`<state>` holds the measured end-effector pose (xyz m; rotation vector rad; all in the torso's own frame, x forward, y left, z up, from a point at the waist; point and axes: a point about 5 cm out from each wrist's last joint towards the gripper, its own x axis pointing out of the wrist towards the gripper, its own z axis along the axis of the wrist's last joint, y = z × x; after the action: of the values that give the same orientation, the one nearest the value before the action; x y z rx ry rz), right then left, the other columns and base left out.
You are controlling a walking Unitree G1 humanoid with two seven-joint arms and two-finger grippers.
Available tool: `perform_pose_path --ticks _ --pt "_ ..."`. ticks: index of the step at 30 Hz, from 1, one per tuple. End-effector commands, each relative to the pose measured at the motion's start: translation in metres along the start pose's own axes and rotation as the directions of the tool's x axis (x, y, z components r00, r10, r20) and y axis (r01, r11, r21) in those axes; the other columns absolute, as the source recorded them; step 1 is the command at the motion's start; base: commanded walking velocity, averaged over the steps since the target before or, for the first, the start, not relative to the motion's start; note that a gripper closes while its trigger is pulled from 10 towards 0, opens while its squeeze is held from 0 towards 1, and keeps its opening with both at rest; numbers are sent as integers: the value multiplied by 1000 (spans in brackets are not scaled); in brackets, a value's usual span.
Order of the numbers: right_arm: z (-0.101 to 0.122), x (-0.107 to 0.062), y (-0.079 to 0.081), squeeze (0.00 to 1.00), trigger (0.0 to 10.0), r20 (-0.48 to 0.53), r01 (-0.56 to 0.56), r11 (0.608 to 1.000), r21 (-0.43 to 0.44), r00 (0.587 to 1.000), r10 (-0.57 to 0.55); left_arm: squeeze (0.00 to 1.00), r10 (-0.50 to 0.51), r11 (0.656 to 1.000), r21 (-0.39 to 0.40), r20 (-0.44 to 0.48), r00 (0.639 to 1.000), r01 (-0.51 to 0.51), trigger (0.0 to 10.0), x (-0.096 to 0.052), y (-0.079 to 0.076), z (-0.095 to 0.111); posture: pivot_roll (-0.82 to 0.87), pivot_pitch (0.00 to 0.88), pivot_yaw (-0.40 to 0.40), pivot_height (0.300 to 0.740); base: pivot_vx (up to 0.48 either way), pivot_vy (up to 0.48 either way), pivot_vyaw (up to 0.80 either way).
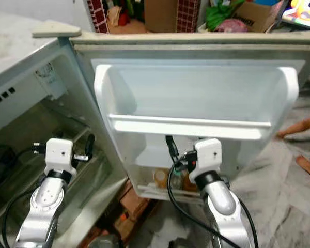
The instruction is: Restocking fridge
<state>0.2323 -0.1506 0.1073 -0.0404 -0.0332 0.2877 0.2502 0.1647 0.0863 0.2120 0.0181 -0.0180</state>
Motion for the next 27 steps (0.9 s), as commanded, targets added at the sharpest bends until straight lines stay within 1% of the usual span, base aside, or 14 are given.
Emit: perform_pose_path --ticks 1,4,5,8,12,17,27 --pt "-5 0 3 0 10000 -24 -12 1000 2 1000 12 0 1 1000 15 -15 1000 0 10000 0 1 -2 29 56 45 740 0 0 0" --pt "-4 2 4 0 10000 -25 -14 1000 4 1000 14 0 -8 1000 15 -4 1000 8 10000 2 -1 0 30 56 45 740 0 0 0" --pt "-4 4 4 0 10000 -27 -22 1000 -17 999 22 0 -9 1000 16 0 1000 9 10000 4 -1 2 33 57 47 740 0 0 0" --pt "-5 5 5 0 10000 -26 -37 998 -43 999 35 0 -7 1000 22 9 1000 7 10000 5 -1 5 38 60 49 740 0 0 0" --pt "-6 7 7 0 10000 -28 -41 999 -32 999 40 0 -8 1000 28 15 1000 7 10000 4 1 6 46 63 50 740 0 0 0" --pt "-9 8 12 0 10000 -36 -50 998 -23 998 49 0 -20 999 36 13 1000 20 10000 4 1 7 54 70 58 740 0 -275 0" --pt "-13 9 10 0 10000 -51 -30 998 -48 998 28 0 -24 999 30 17 1000 23 10000 6 1 9 51 73 65 740 0 -349 0"
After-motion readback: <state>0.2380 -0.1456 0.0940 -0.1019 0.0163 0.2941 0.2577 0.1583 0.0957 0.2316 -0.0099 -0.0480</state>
